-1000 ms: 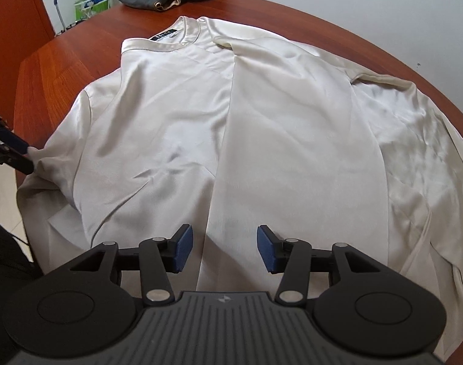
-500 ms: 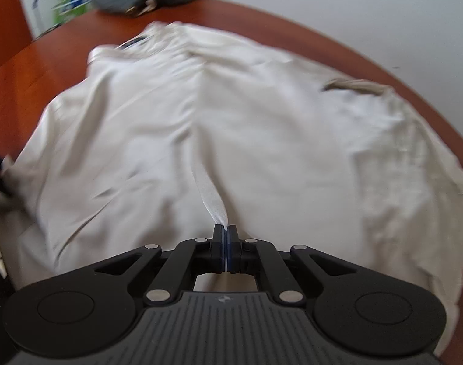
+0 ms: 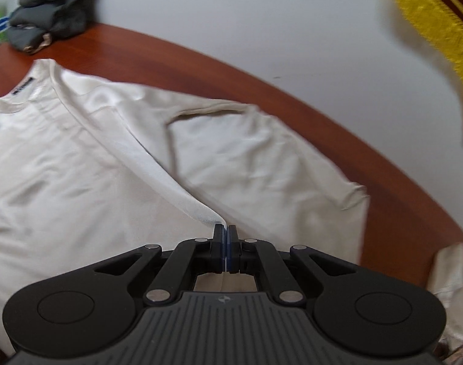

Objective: Fold clothes

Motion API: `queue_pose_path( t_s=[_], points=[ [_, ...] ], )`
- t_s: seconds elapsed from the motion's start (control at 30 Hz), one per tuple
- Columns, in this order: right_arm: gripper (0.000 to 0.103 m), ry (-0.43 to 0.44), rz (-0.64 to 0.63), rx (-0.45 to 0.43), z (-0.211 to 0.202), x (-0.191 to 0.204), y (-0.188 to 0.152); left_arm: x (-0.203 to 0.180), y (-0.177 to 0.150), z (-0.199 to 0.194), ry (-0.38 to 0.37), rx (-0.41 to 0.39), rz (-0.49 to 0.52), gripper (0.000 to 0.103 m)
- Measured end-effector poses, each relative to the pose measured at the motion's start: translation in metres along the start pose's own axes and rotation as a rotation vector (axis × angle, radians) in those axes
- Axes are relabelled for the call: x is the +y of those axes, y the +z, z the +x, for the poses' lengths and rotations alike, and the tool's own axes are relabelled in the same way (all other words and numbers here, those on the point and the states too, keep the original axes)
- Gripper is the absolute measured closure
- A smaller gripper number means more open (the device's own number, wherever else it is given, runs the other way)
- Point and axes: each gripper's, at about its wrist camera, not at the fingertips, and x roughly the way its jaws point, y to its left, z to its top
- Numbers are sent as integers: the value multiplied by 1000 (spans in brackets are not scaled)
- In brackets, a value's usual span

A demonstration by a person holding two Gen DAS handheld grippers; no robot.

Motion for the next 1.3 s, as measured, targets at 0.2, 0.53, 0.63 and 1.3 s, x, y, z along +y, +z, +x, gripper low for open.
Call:
queue_pose_path(
  t_s=[0.2,0.53,0.63,1.3],
  points=[
    [102,-103,31,1,1,-48,8,51,24,0,117,-26,-61,97],
    [102,-224,94,47,-6,-113,-8,102,81,3,241,-73,-50,97],
    [102,-256,118,63,-12,-131,-21,108,102,3,271,-92,-24,97],
    [102,-357,171,150,-50,-155,-59,102,218,41,312,-125,239,97]
  ],
)
